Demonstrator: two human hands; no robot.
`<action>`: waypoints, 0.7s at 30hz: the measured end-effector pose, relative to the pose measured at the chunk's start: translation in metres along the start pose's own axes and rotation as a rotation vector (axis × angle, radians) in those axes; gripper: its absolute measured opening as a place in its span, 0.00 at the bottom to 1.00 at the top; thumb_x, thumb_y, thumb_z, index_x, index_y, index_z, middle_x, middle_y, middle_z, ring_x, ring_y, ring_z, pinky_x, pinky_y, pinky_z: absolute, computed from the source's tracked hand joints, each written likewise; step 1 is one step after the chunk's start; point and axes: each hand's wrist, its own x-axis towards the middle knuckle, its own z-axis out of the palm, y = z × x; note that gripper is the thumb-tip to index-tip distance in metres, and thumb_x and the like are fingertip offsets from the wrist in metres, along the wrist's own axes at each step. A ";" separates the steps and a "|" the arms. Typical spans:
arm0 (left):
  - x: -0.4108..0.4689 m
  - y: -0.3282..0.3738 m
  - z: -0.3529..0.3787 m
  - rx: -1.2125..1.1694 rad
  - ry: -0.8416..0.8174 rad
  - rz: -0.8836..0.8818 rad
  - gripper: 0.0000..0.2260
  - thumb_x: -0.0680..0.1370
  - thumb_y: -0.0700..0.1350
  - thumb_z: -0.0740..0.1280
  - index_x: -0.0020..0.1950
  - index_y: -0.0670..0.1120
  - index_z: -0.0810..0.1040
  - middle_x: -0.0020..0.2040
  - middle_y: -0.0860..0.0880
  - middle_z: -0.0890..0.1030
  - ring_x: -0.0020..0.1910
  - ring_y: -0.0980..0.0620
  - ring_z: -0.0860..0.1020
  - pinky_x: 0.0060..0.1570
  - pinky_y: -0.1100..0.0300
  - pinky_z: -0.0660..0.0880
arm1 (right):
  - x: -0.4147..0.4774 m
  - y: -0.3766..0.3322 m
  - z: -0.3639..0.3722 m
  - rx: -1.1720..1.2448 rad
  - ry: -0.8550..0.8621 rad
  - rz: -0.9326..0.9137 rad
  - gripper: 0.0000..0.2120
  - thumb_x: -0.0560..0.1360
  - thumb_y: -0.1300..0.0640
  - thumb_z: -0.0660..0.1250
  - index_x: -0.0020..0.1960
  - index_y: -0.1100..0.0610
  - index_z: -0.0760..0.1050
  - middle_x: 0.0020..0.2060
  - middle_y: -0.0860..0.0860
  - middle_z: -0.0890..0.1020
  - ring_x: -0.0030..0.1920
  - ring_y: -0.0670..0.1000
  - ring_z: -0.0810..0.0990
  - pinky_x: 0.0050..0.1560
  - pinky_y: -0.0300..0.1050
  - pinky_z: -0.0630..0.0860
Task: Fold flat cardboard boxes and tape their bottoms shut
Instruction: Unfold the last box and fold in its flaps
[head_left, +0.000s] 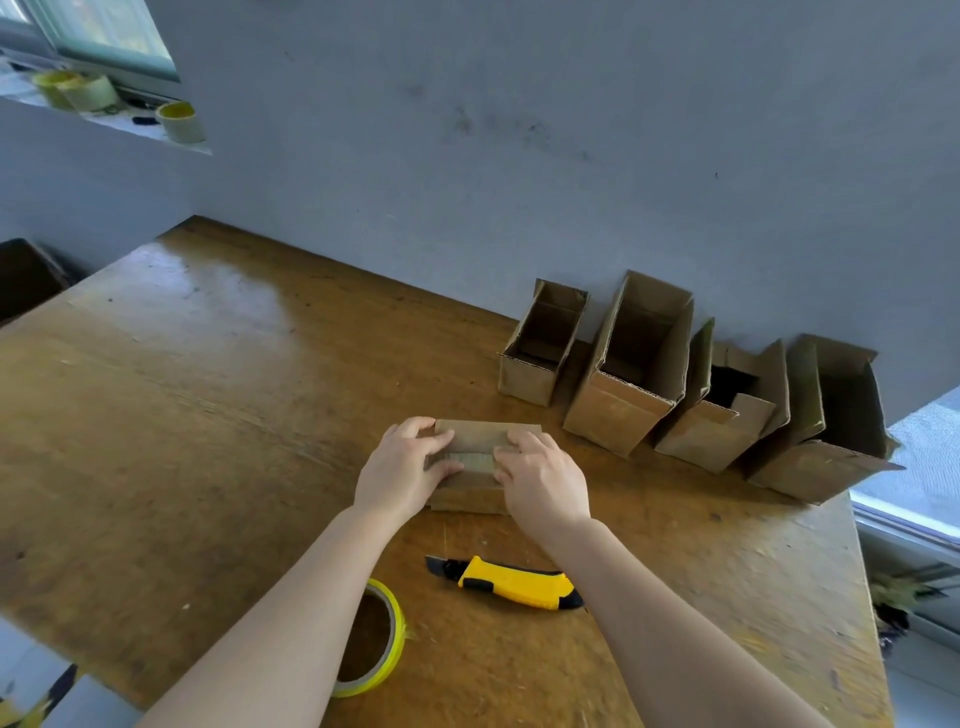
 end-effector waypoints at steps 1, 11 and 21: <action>0.000 0.000 0.000 -0.017 -0.023 -0.013 0.19 0.78 0.51 0.66 0.69 0.52 0.74 0.71 0.51 0.70 0.69 0.49 0.66 0.61 0.53 0.71 | -0.001 -0.001 0.001 -0.012 0.000 0.000 0.13 0.79 0.54 0.63 0.63 0.51 0.77 0.64 0.49 0.75 0.62 0.51 0.72 0.59 0.45 0.72; -0.038 -0.024 -0.030 -0.012 -0.639 -0.371 0.16 0.71 0.40 0.68 0.56 0.54 0.77 0.59 0.51 0.76 0.54 0.53 0.75 0.48 0.61 0.74 | -0.005 -0.004 0.004 -0.059 0.008 0.005 0.15 0.79 0.58 0.64 0.65 0.54 0.76 0.64 0.52 0.75 0.65 0.54 0.71 0.60 0.47 0.74; -0.076 -0.029 -0.022 0.197 -0.543 -0.229 0.10 0.75 0.40 0.64 0.48 0.52 0.82 0.50 0.51 0.81 0.49 0.50 0.79 0.45 0.57 0.76 | -0.009 -0.006 -0.001 0.035 -0.006 0.055 0.15 0.79 0.56 0.63 0.66 0.53 0.76 0.67 0.50 0.73 0.68 0.54 0.69 0.62 0.48 0.73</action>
